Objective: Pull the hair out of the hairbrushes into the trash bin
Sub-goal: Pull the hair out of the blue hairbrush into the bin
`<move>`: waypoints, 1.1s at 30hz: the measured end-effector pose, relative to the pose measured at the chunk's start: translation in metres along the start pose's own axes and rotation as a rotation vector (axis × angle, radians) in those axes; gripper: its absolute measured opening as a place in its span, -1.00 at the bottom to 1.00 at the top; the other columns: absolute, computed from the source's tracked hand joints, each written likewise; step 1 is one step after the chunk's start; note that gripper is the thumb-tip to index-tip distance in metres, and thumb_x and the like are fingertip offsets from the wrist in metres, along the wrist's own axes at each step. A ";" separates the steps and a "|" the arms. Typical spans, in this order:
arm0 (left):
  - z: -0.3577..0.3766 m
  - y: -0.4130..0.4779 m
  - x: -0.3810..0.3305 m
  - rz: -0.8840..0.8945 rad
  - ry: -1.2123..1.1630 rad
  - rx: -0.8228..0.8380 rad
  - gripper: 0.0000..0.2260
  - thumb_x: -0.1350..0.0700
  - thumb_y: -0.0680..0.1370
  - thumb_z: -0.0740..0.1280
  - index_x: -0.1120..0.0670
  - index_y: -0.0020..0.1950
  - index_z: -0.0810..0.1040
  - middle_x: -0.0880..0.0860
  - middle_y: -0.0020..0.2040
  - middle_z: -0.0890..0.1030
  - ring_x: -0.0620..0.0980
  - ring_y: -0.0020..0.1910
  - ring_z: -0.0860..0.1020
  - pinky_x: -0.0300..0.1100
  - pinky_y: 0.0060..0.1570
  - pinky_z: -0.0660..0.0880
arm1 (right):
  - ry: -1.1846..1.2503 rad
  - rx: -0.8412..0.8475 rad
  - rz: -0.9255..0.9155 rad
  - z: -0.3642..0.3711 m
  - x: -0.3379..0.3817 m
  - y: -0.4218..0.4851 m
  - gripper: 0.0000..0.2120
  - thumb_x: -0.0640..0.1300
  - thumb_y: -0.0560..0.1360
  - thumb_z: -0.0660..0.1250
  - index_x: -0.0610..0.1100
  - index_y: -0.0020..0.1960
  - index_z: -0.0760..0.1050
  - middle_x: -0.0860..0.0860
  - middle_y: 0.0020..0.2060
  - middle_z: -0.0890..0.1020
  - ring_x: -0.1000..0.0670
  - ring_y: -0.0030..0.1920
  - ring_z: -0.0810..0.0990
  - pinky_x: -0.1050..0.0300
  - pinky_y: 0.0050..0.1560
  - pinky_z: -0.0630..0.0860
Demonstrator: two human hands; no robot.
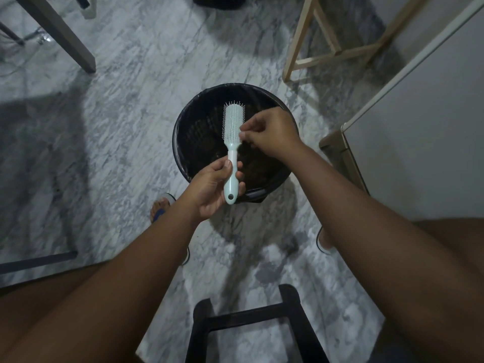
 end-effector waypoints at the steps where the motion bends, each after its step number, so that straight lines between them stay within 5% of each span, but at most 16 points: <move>1: -0.001 0.000 0.000 -0.002 0.003 0.002 -0.80 0.22 0.67 0.18 0.19 0.26 0.47 0.08 0.00 0.52 -0.08 -0.21 0.53 -0.12 -0.19 0.59 | 0.040 -0.038 0.025 -0.004 -0.004 0.002 -0.90 -0.19 0.48 0.49 -0.16 -0.01 0.69 -0.03 -0.23 0.73 0.11 -0.30 0.69 0.23 -0.14 0.68; 5: -0.006 -0.002 0.005 -0.014 0.047 -0.015 -0.79 0.23 0.65 0.21 0.17 0.28 0.47 0.07 -0.01 0.53 -0.08 -0.22 0.54 -0.10 -0.19 0.59 | 0.208 -0.225 0.129 -0.021 -0.019 0.012 -0.82 -0.10 0.54 0.37 -0.10 0.12 0.61 0.02 -0.10 0.71 0.05 -0.13 0.71 -0.08 -0.01 0.69; 9: -0.002 -0.001 0.014 -0.039 0.159 -0.002 -0.72 0.24 0.64 0.24 0.16 0.36 0.46 0.07 0.01 0.54 -0.06 -0.19 0.55 -0.04 -0.13 0.58 | -0.111 0.017 0.078 0.003 0.003 0.014 -0.19 0.26 0.33 0.51 -0.07 0.44 0.35 -0.08 0.37 0.47 -0.05 0.35 0.46 0.06 0.31 0.43; 14: 0.007 -0.004 0.015 -0.043 0.222 0.038 -0.70 0.25 0.65 0.21 0.18 0.38 0.45 0.08 0.03 0.54 -0.06 -0.20 0.57 0.03 -0.04 0.61 | -0.085 -0.173 0.058 -0.013 0.016 0.027 -0.73 0.07 0.46 0.48 -0.07 0.06 0.71 0.01 0.02 0.72 0.06 0.09 0.65 0.25 0.02 0.50; 18: 0.004 -0.004 0.014 -0.072 0.215 0.056 -0.68 0.25 0.64 0.22 0.18 0.41 0.44 0.08 0.04 0.55 -0.07 -0.19 0.58 0.00 -0.07 0.60 | -0.088 -0.167 0.075 -0.019 0.013 0.031 -0.73 0.04 0.55 0.37 -0.11 -0.12 0.74 -0.05 -0.25 0.73 0.04 -0.18 0.67 0.23 -0.13 0.51; 22: 0.000 -0.006 0.012 -0.073 0.198 0.072 -0.69 0.25 0.65 0.20 0.20 0.40 0.45 0.06 0.01 0.56 -0.06 -0.18 0.56 -0.02 -0.09 0.61 | 0.351 -0.167 0.294 -0.018 -0.014 0.036 -0.77 -0.05 0.58 0.36 -0.17 -0.10 0.70 -0.06 -0.18 0.73 0.00 -0.16 0.70 0.07 -0.08 0.67; 25: 0.000 -0.008 0.010 -0.059 0.125 0.087 -0.68 0.23 0.65 0.19 0.21 0.40 0.45 0.05 -0.02 0.57 -0.07 -0.18 0.54 -0.05 -0.13 0.61 | 0.718 -0.122 0.499 -0.007 -0.028 0.025 -0.72 -0.16 0.68 0.20 -0.36 0.20 0.52 -0.20 0.03 0.67 -0.13 -0.06 0.68 0.13 -0.27 0.66; 28: -0.007 -0.005 0.006 -0.026 0.076 0.042 -0.69 0.21 0.65 0.21 0.22 0.39 0.46 0.05 0.00 0.57 -0.07 -0.18 0.54 -0.07 -0.14 0.61 | 0.393 0.031 0.463 0.003 -0.034 0.009 -0.72 -0.28 0.67 0.16 -0.30 0.35 0.44 -0.19 0.24 0.61 -0.17 0.13 0.67 0.03 -0.09 0.65; 30: -0.010 -0.004 0.004 -0.005 0.058 0.008 -0.71 0.21 0.66 0.20 0.24 0.36 0.47 0.06 0.00 0.57 -0.08 -0.19 0.55 -0.08 -0.15 0.61 | 0.186 0.191 0.308 0.011 -0.031 0.002 -0.47 -0.33 0.56 0.34 -0.18 0.50 0.32 -0.10 0.25 0.60 -0.09 0.15 0.66 -0.05 0.10 0.64; 32: -0.007 -0.004 0.003 -0.002 0.083 -0.009 -0.74 0.22 0.66 0.19 0.24 0.32 0.48 0.07 -0.01 0.56 -0.08 -0.23 0.54 -0.12 -0.20 0.60 | 0.010 0.252 0.101 0.016 -0.020 0.001 -0.17 -0.28 0.39 0.56 -0.12 0.55 0.25 -0.02 0.14 0.60 0.00 0.05 0.67 0.11 0.09 0.63; 33: -0.005 -0.004 0.004 -0.007 0.100 -0.011 -0.76 0.23 0.66 0.18 0.24 0.30 0.48 0.07 -0.01 0.55 -0.08 -0.24 0.53 -0.14 -0.23 0.58 | -0.046 0.213 0.016 0.014 -0.013 0.002 -0.22 -0.25 0.35 0.59 -0.13 0.50 0.35 0.00 0.06 0.64 0.05 -0.04 0.67 0.22 0.04 0.63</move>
Point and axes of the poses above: each hand's wrist, its own y-axis towards the middle knuckle, its own z-axis out of the palm, x = y × z, the point moved 8 cm from there along y, towards the middle knuckle
